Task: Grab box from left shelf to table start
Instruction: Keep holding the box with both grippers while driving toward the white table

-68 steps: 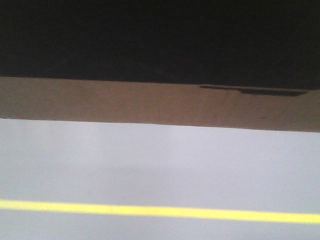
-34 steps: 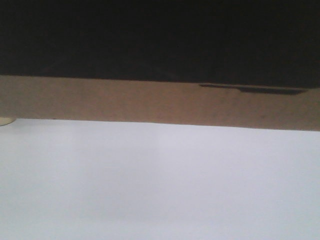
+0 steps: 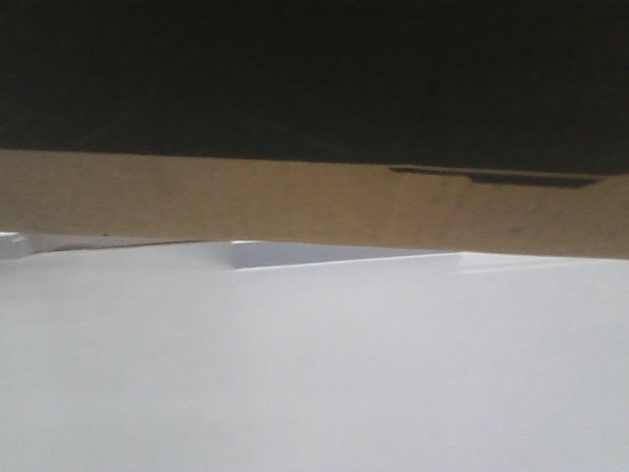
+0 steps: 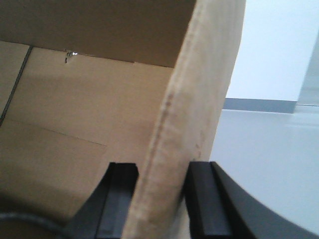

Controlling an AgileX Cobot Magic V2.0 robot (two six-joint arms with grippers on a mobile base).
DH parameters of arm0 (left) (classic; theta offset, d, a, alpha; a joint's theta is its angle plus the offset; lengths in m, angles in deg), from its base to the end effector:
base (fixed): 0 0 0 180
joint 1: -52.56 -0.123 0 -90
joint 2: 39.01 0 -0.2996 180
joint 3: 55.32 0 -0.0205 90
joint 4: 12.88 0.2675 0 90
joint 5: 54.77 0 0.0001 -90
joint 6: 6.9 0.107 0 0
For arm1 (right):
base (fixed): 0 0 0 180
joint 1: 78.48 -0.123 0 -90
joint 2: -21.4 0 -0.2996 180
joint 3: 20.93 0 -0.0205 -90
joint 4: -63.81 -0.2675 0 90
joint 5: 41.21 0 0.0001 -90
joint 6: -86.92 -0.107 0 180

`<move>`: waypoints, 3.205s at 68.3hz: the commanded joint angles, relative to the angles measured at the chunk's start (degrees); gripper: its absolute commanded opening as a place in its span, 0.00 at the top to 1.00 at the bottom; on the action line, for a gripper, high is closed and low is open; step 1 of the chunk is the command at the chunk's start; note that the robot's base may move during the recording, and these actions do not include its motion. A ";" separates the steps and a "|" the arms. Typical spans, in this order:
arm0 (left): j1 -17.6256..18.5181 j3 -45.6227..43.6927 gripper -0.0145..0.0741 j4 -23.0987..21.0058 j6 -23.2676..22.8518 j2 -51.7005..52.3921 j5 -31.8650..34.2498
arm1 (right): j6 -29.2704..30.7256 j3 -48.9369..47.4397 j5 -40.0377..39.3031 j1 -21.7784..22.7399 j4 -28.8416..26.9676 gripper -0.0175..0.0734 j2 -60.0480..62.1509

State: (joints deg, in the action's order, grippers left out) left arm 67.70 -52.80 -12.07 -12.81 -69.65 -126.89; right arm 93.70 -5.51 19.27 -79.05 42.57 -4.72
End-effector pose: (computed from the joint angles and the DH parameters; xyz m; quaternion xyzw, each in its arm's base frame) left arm -0.0242 0.0080 0.4825 0.0616 0.7924 -0.1043 0.5978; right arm -0.0074 0.0337 0.4505 -0.0792 0.7604 0.1480 0.6273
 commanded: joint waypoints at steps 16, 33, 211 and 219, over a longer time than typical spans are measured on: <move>0.26 -2.19 0.94 2.59 -0.51 -0.67 -2.56 | 2.89 -1.60 -7.14 0.10 3.47 0.74 -0.70; 0.26 -2.19 0.94 2.59 -0.51 -0.77 -2.56 | 2.89 -1.60 -7.20 0.10 3.47 0.74 -0.77; 0.37 -2.19 0.94 3.08 -0.51 -0.64 -2.67 | 2.89 -1.60 -7.04 0.10 3.47 0.74 -0.70; 0.37 -2.19 0.94 3.08 -0.51 -0.64 -2.67 | 2.89 -1.60 -6.96 0.10 3.47 0.74 -0.70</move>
State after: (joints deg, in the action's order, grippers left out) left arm 67.70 -52.93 -11.86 -12.81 -69.65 -126.89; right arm 93.70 -5.51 19.27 -79.05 42.43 -4.72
